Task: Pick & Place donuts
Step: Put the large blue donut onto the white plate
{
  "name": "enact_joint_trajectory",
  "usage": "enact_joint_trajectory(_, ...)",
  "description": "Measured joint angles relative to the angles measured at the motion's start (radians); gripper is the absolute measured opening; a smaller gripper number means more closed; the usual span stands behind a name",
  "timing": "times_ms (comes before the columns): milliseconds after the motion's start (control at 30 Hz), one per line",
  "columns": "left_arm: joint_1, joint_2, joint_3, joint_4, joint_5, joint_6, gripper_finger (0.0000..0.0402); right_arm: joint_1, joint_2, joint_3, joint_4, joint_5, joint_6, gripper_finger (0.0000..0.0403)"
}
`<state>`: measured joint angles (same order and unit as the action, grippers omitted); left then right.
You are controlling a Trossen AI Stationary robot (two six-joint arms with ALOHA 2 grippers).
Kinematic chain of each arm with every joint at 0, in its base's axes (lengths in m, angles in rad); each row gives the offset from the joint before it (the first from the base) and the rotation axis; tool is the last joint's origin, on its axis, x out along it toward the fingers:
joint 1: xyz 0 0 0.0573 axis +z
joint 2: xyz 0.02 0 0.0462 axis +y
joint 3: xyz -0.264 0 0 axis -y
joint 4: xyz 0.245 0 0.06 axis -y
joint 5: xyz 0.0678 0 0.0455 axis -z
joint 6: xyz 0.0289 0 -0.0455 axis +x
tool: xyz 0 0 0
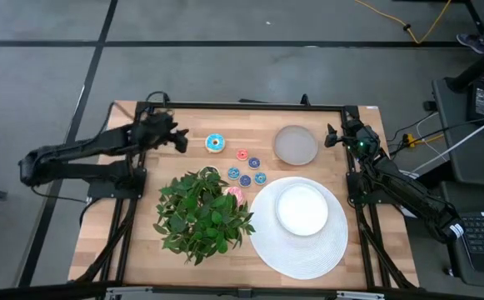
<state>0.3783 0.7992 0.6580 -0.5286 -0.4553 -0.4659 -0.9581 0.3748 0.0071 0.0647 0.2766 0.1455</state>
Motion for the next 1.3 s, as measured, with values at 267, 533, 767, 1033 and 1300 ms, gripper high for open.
enact_joint_trajectory(267,0.100,0.305,0.154,-0.021,0.055,0.083,0.0224,0.000,0.000,0.000,0.000,0.000,0.000,0.0362)
enact_joint_trajectory(533,0.135,0.520,0.232,-0.017,0.146,0.087,0.0224,0.000,0.000,0.000,0.000,0.000,0.000,0.0362)
enact_joint_trajectory(767,0.136,0.648,0.233,-0.010,0.184,0.112,0.0224,0.000,0.000,0.000,0.000,0.000,0.000,0.0362)
enact_joint_trajectory(1033,0.134,0.734,0.233,0.093,0.260,0.125,0.0224,0.000,0.000,0.000,0.000,0.000,0.000,0.0362)
enact_joint_trajectory(1300,0.134,0.793,0.233,0.170,0.252,0.151,0.0224,0.000,0.000,0.000,0.000,0.000,0.000,0.0362)
